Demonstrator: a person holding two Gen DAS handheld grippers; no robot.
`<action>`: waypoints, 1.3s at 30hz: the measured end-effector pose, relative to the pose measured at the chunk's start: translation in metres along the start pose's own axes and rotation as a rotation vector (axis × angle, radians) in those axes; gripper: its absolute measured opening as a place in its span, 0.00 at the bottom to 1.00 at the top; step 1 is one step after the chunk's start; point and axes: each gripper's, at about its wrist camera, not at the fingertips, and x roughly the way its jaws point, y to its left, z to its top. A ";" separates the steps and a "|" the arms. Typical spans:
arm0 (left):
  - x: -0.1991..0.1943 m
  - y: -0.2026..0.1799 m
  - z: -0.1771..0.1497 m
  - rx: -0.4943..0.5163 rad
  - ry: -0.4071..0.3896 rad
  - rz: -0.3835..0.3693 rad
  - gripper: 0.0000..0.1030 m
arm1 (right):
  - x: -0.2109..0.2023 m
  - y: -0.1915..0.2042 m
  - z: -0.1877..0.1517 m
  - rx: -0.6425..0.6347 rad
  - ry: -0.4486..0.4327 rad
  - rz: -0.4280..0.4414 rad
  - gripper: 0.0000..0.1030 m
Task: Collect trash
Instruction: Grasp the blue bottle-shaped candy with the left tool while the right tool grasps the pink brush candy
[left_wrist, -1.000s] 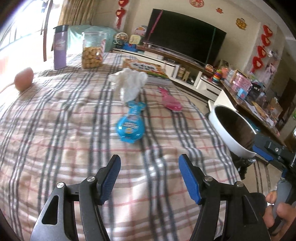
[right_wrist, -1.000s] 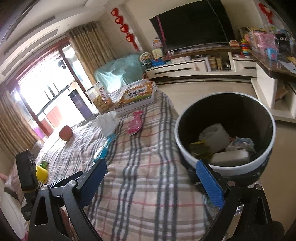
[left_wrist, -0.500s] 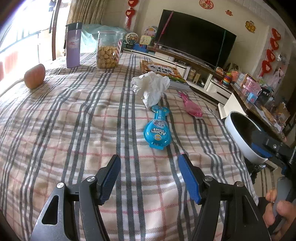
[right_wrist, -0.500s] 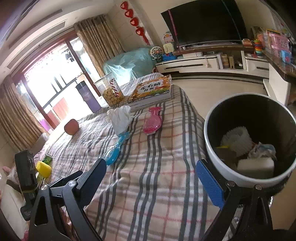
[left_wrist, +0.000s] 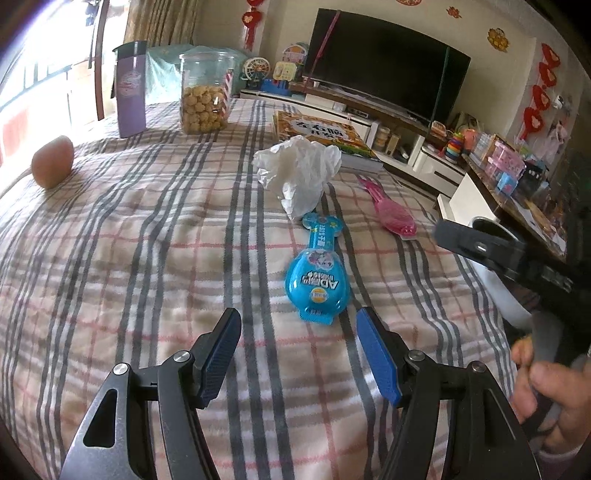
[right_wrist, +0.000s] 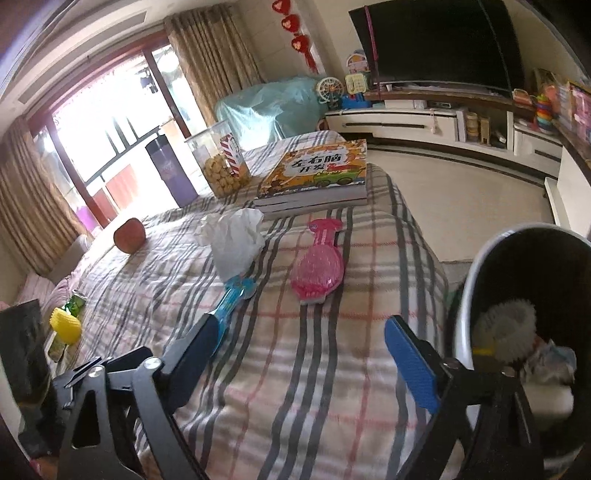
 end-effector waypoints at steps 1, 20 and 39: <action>0.004 -0.001 0.002 0.001 0.003 0.000 0.63 | 0.004 -0.001 0.002 0.000 0.006 -0.002 0.82; 0.044 0.000 0.019 0.002 0.030 -0.011 0.28 | 0.051 -0.012 0.014 -0.026 0.082 -0.053 0.46; -0.003 0.002 -0.013 -0.009 0.010 -0.088 0.14 | -0.024 -0.010 -0.055 0.048 0.065 0.038 0.46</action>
